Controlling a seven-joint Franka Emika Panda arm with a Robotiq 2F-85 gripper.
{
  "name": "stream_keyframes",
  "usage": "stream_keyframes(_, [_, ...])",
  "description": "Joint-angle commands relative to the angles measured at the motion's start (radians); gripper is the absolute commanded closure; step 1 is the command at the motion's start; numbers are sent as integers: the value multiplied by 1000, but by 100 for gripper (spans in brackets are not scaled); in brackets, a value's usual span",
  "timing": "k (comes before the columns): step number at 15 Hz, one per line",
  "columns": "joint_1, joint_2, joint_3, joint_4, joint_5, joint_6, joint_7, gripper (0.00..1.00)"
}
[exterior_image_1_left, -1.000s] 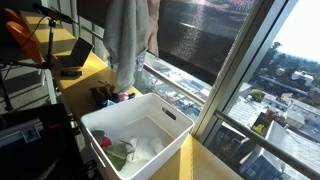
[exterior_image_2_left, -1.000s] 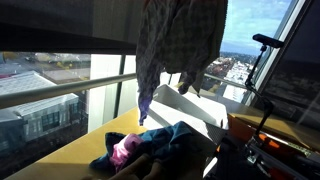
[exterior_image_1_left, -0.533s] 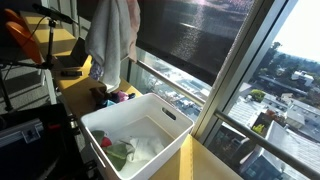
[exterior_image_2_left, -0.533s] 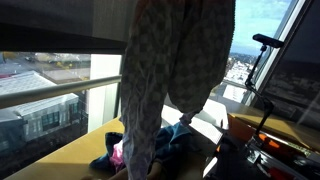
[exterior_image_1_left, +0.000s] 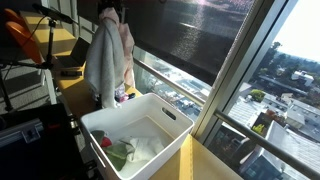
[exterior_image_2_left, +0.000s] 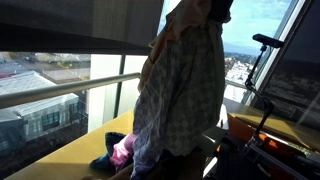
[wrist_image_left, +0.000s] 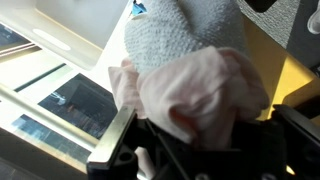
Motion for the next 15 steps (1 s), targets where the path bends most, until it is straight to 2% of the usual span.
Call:
stream_keyframes(1, [9, 20, 5, -65, -10, 52, 11, 100])
stream_keyframes(8, [21, 91, 18, -141, -18, 106, 32, 100])
stream_keyframes(12, [55, 132, 56, -79, -19, 79, 80, 100])
stream_keyframes(15, [92, 200, 95, 28, -43, 57, 133, 100])
